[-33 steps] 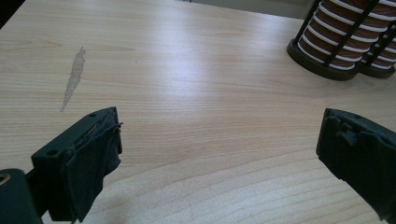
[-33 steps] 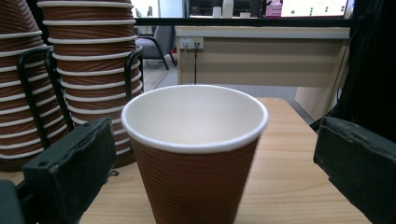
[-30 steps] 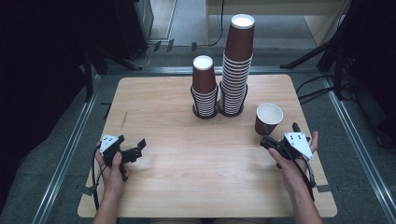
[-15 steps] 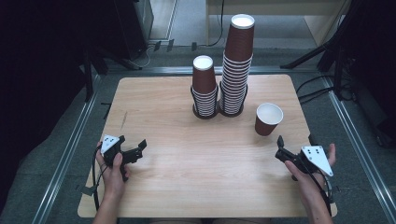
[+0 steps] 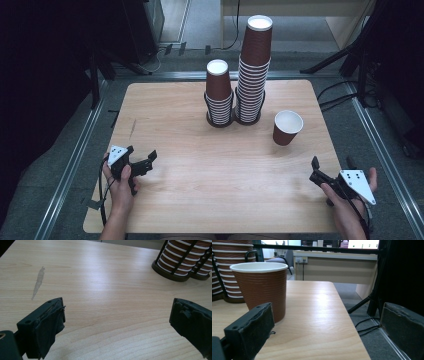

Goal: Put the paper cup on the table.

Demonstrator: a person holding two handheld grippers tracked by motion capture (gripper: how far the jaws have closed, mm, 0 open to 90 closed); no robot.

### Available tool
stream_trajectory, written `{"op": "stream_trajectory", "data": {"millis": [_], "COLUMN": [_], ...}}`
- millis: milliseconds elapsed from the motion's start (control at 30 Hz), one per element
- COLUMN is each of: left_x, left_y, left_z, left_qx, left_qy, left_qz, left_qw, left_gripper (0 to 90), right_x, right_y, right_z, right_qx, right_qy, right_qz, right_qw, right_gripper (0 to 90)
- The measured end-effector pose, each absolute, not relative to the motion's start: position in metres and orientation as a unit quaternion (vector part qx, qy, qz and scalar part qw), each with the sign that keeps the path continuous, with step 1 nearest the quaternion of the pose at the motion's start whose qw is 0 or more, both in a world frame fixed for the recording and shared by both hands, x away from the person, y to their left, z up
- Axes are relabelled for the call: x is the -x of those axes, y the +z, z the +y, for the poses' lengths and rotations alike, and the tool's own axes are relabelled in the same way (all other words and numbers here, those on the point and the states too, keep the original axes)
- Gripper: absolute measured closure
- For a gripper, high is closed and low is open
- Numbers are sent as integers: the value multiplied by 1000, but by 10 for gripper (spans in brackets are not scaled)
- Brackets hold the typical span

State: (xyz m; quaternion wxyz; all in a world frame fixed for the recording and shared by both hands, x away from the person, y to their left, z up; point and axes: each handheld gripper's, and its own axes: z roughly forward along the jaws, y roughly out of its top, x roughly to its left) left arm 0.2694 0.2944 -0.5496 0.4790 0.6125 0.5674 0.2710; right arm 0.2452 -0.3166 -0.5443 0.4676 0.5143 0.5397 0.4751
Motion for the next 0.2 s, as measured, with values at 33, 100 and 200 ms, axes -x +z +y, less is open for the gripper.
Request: {"op": "stream_trajectory", "data": {"millis": [33, 100, 200], "left_x": [-269, -269, -270], "left_y": [-550, -550, -550], "left_z": [295, 295, 295], "left_qx": [-612, -611, -611], "left_qy": [271, 270, 270], "left_qz": [568, 568, 569], "left_qw": [479, 480, 480], "left_gripper": [1, 1, 1], "right_x": [-242, -239, -236], "right_y": [-545, -547, -548], "right_z": [-319, -321, -322], "right_qx": [-515, -515, -514], "right_qy": [472, 470, 466], "right_qz": [542, 545, 550], "right_qw": [467, 465, 464], "right_gripper": [0, 0, 0]}}
